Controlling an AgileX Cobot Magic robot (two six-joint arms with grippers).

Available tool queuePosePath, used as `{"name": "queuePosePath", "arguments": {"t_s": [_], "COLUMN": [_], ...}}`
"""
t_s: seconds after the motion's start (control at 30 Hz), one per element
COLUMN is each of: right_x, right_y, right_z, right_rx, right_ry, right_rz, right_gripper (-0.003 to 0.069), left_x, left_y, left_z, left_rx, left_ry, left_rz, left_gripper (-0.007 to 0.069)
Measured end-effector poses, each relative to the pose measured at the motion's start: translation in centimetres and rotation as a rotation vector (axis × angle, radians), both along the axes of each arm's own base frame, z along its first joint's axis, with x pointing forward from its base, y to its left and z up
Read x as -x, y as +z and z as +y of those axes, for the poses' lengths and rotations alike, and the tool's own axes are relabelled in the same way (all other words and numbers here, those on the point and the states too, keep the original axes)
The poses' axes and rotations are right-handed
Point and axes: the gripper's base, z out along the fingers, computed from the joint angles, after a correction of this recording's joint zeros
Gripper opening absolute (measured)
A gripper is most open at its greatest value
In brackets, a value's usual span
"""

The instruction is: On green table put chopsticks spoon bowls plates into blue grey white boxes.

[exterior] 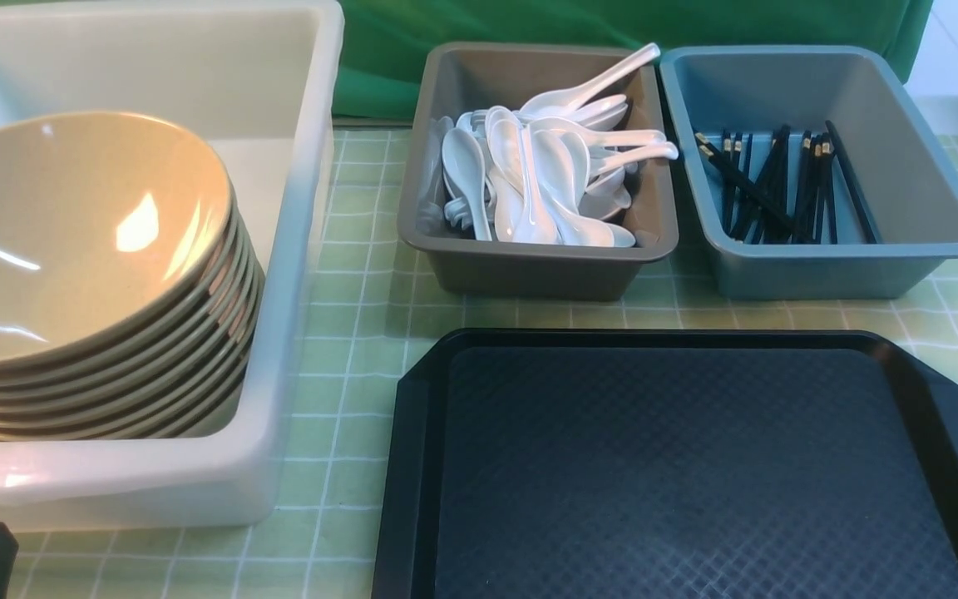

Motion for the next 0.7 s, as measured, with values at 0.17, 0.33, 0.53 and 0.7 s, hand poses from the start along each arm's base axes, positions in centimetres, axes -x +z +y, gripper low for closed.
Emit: {"name": "queuePosePath", "arguments": {"t_s": [0.17, 0.33, 0.53, 0.7], "right_x": [-0.19, -0.19, -0.20, -0.29], "right_y": [-1.95, -1.95, -1.92, -1.87], "right_z": [-0.09, -0.09, -0.11, -0.13], "right_rx": [-0.008, -0.032, -0.034, -0.031], "right_ry": [-0.012, -0.020, -0.025, -0.026], "right_rz": [0.052, 0.049, 0.045, 0.021], "right_gripper": [0.0225, 0.0225, 0.0227, 0.0229], "left_x": [0.00, 0.00, 0.00, 0.00], "left_y": [0.00, 0.00, 0.00, 0.00], "left_z": [0.00, 0.00, 0.00, 0.00], "left_rx": [0.000, 0.001, 0.001, 0.001], "left_ry": [0.000, 0.000, 0.000, 0.000], "left_rz": [0.000, 0.000, 0.000, 0.000], "left_gripper": [-0.0001, -0.0001, -0.0001, -0.0001]}}
